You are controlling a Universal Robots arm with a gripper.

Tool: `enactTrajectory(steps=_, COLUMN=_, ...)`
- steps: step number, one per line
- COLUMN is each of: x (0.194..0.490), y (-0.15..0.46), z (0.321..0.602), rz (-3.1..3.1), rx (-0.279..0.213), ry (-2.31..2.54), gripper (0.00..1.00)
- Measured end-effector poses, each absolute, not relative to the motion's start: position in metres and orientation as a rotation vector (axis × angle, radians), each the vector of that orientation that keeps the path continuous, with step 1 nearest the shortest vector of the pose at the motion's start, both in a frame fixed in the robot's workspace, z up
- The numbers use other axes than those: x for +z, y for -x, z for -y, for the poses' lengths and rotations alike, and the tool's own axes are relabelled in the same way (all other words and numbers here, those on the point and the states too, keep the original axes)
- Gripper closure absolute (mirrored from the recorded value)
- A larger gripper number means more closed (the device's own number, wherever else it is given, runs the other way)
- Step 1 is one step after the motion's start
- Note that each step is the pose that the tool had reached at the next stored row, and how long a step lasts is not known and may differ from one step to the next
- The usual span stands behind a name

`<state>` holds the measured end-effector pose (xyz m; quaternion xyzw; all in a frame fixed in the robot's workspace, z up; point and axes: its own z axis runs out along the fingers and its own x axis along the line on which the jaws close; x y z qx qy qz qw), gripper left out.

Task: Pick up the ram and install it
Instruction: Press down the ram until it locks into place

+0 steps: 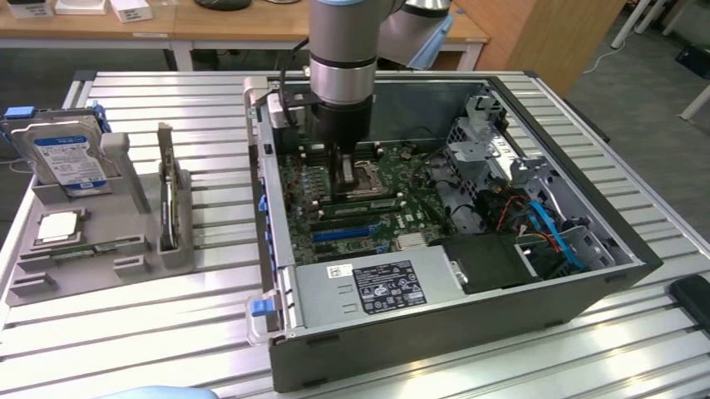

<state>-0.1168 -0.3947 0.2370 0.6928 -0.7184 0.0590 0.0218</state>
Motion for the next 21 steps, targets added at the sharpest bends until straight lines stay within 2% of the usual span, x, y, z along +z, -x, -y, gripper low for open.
enactTrajectory(steps=11, x=0.249, y=0.112, z=0.395, rz=2.228, rx=0.166, ry=-2.148, gripper=0.90)
enactTrajectory(steps=15, x=0.263, y=0.084, z=0.395, rz=2.251, rx=0.118, ry=-2.169, gripper=0.90)
enactTrajectory(steps=21, x=0.276, y=0.075, z=0.395, rz=2.247, rx=0.094, ry=-2.166, gripper=0.90)
